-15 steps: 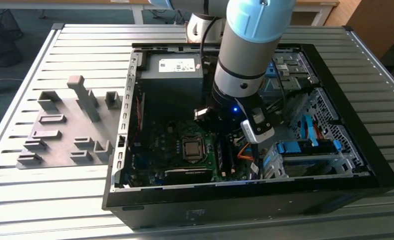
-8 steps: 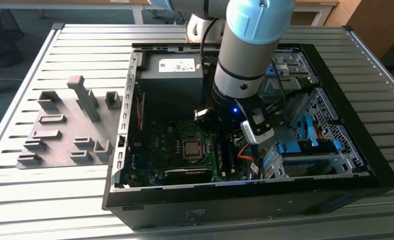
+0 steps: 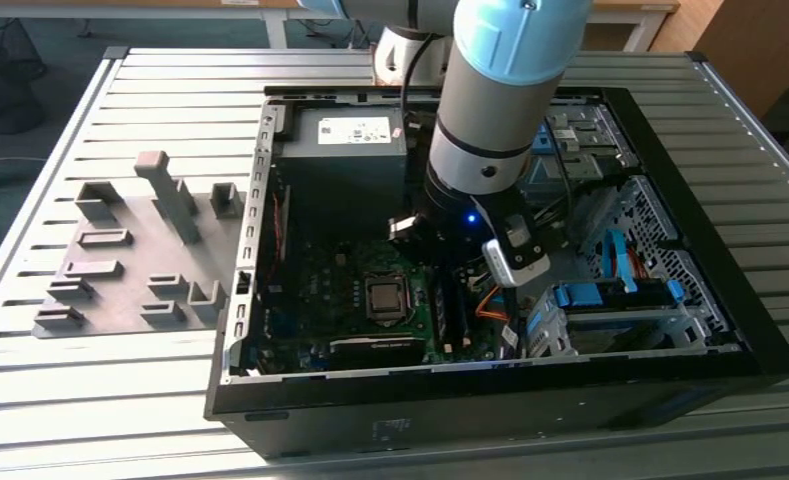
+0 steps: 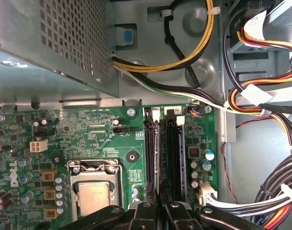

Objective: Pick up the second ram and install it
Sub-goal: 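Insert the second ram into the second slot, then press down the second ram until it locks into place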

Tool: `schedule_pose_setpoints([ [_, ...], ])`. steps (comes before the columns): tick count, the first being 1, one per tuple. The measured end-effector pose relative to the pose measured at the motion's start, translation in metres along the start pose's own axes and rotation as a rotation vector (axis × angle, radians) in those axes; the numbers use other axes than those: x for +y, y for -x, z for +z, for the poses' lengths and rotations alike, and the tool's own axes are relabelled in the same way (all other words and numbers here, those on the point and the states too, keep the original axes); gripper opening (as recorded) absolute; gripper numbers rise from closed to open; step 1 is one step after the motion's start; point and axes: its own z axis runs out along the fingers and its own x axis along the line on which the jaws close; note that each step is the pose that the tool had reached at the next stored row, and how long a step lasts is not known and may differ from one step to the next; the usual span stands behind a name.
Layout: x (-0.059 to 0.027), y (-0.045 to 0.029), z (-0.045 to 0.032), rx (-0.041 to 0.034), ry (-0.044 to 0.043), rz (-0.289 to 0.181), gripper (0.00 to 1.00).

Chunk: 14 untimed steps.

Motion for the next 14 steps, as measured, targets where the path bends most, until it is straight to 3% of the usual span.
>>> schedule_pose_setpoints([
  [14,0.0001,0.0017,0.0033,-0.0001,-0.0006,-0.039,0.14],
])
